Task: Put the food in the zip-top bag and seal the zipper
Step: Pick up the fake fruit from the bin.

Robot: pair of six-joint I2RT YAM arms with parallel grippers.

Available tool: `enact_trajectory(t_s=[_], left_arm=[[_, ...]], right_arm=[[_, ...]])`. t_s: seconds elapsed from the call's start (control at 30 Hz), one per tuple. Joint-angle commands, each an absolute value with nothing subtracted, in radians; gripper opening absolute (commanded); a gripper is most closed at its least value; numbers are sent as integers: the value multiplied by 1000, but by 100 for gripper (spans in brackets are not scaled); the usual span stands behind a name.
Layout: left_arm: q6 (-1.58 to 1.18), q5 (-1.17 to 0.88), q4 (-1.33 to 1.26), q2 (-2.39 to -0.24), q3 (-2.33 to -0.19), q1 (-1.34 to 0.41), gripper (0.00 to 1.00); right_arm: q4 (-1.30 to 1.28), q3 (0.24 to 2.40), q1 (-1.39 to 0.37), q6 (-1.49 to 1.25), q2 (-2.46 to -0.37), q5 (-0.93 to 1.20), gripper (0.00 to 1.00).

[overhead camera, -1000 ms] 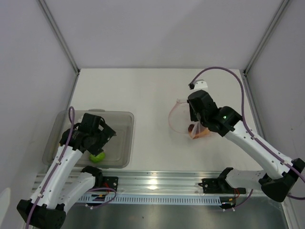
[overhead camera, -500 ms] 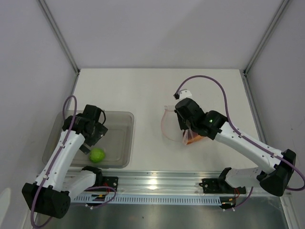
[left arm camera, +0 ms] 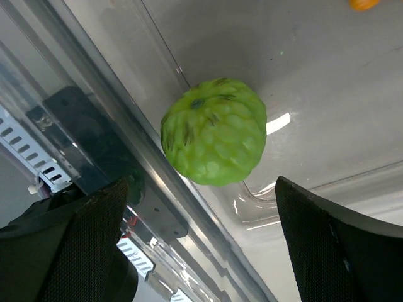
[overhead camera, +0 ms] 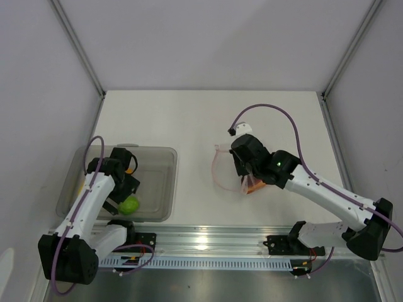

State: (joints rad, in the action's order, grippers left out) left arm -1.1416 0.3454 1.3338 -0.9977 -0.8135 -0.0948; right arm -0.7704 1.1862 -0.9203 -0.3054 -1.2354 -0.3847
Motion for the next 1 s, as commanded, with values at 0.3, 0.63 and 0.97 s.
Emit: enact_trajectory(t_s=[0.3,0.63,0.97], left_arm=[[-1158,304,1217,-1084,-729,-60,100],[-1154,278,1140,-1152,-693,-43,95],[-1128,233,1100,-1077,-657,-40,69]], right_arm=[[-732,1158,-925,-316,-1183,-403,0],[-724,1143,-925,-311,-1180,-413,0],[-724,1149,-925,-313,-1192,-406,0]])
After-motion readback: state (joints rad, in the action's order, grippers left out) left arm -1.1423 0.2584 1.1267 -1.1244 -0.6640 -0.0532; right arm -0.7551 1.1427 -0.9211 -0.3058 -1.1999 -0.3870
